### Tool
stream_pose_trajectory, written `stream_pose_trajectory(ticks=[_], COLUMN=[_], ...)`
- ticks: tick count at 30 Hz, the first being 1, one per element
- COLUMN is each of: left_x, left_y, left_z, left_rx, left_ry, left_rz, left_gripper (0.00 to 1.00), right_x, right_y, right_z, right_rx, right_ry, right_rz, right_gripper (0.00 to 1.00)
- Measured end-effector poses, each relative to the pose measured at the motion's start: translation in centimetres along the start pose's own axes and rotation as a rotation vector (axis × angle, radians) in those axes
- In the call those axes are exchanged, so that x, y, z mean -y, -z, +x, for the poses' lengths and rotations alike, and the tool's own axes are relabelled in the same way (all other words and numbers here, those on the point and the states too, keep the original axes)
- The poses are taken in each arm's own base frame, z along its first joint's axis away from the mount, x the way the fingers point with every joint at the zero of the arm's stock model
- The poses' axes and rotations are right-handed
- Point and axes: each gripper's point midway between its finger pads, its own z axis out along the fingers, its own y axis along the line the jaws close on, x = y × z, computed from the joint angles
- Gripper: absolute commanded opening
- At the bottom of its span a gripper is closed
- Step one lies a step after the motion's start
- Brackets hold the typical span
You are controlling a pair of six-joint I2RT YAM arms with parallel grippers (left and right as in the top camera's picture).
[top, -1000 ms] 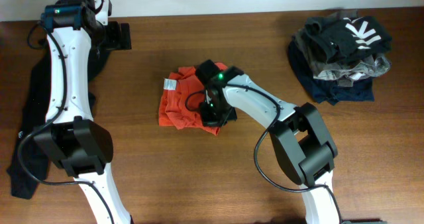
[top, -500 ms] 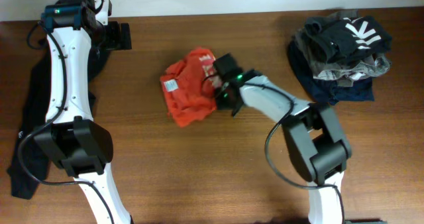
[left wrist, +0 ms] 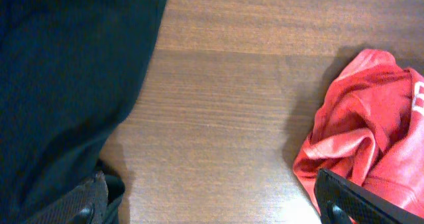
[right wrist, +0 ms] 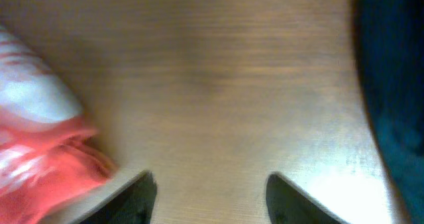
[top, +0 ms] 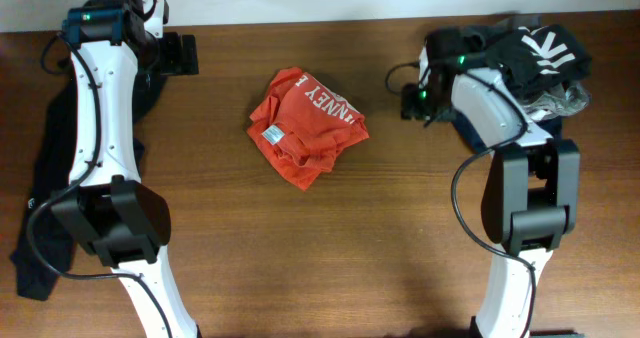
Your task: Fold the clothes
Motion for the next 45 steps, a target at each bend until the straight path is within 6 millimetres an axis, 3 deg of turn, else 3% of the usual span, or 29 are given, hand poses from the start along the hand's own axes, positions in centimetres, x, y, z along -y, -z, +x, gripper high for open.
stream_pose_trajectory(ticks=[3, 6, 13, 16, 19, 22, 27, 37, 39, 45], left_x=[-0.5, -1.8, -9.2, -12.3, -14.2, -15.2, -14.8, -14.5, -14.5, -14.5], left_y=[0.0, 0.1, 0.7, 1.1, 1.4, 1.5, 1.5, 1.4, 1.4, 1.4], left_z=[-0.3, -0.4, 0.0, 0.6, 1.1, 1.4, 1.3, 1.3, 1.3, 1.3], left_rx=[0.011, 0.018, 0.034, 0.037, 0.042, 0.044, 0.046, 0.045, 0.044, 0.042], left_ry=[0.001, 0.020, 0.147, 0.215, 0.265, 0.291, 0.289, 0.289, 0.289, 0.289], left_rz=[-0.022, -0.046, -0.116, -0.125, -0.121, -0.118, -0.100, -0.095, -0.094, -0.094], left_gripper=[0.99, 0.99, 0.99, 0.99, 0.99, 0.99, 0.99, 0.99, 0.99, 0.99], right_x=[-4.0, -8.7, -18.1, -21.1, -23.1, -24.8, -27.0, -27.3, -27.1, -26.1], right_y=[3.5, 4.9, 3.8, 2.9, 1.9, 0.5, -3.2, -6.9, -7.4, -7.5], right_z=[-1.5, -1.3, 2.9, 4.6, 5.9, 6.7, 8.2, 9.0, 8.9, 8.3], right_rx=[0.021, 0.044, 0.044, 0.057, 0.068, 0.088, 0.102, 0.097, 0.101, 0.125], right_ry=[0.128, 0.259, 0.510, 0.591, 0.638, 0.669, 0.696, 0.686, 0.684, 0.671], right_rz=[-0.043, -0.053, -0.014, 0.022, 0.057, 0.079, 0.097, 0.121, 0.136, 0.206], right_gripper=[0.71, 0.71, 0.75, 0.76, 0.78, 0.79, 0.80, 0.78, 0.70, 0.18])
